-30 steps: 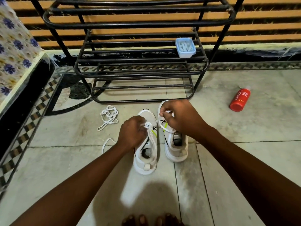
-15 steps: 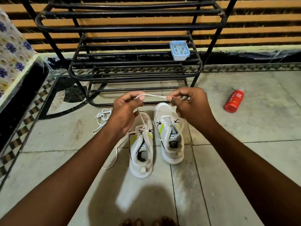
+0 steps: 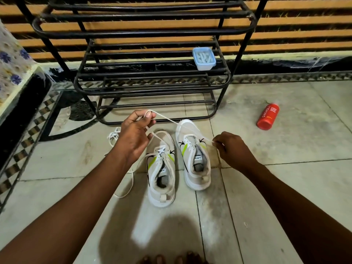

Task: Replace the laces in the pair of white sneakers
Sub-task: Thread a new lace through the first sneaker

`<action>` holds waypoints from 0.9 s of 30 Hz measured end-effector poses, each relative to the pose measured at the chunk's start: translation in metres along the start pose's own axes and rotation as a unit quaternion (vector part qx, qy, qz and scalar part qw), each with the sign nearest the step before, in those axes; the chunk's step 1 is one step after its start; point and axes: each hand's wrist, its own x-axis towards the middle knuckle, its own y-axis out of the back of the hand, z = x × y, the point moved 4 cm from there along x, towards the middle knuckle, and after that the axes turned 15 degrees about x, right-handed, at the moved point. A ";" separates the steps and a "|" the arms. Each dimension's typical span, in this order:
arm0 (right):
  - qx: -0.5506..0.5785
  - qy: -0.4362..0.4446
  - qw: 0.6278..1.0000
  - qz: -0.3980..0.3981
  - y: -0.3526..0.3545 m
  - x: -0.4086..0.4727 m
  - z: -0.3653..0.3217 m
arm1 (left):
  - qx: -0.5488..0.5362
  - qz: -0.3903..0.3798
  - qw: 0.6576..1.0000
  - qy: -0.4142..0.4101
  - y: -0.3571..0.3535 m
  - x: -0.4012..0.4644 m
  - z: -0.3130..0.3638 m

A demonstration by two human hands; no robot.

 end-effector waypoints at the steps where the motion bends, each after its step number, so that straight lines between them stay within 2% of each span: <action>1: -0.003 -0.004 1.000 -0.007 -0.002 -0.002 0.002 | 0.006 -0.003 1.000 -0.001 -0.002 0.000 -0.001; 5: 0.014 0.000 1.000 0.020 0.001 -0.003 -0.002 | 0.082 0.003 0.997 0.010 -0.015 0.006 0.001; 9: 0.011 -0.008 0.998 0.060 -0.001 0.003 -0.023 | 0.250 0.008 0.968 0.009 -0.027 0.018 0.003; 12: 0.078 -0.004 0.994 0.079 -0.008 0.009 -0.051 | 0.331 0.005 0.943 -0.019 -0.035 0.024 0.003; 15: 0.178 -0.053 0.977 0.101 -0.011 0.012 -0.066 | 0.372 -0.034 0.928 0.008 -0.032 0.024 -0.010; 17: 0.285 -0.128 0.944 0.103 -0.014 0.012 -0.067 | 0.393 -0.072 0.916 0.037 -0.025 0.018 -0.024; 19: 0.400 -0.186 0.892 0.093 -0.021 0.011 -0.071 | 0.405 -0.085 0.909 0.051 -0.017 0.010 -0.038; 21: 0.495 -0.215 0.838 0.077 -0.030 0.008 -0.081 | 0.419 -0.042 0.906 0.048 -0.002 0.007 -0.051; 23: 0.555 -0.232 0.797 0.060 -0.038 0.004 -0.090 | 0.464 0.031 0.885 0.032 0.015 0.003 -0.061; 25: 0.575 -0.240 0.781 0.047 -0.046 0.002 -0.094 | 0.462 0.094 0.882 0.013 0.027 -0.004 -0.065; 27: 0.579 -0.246 0.776 0.038 -0.054 0.001 -0.095 | 0.427 0.107 0.898 0.000 0.028 -0.018 -0.066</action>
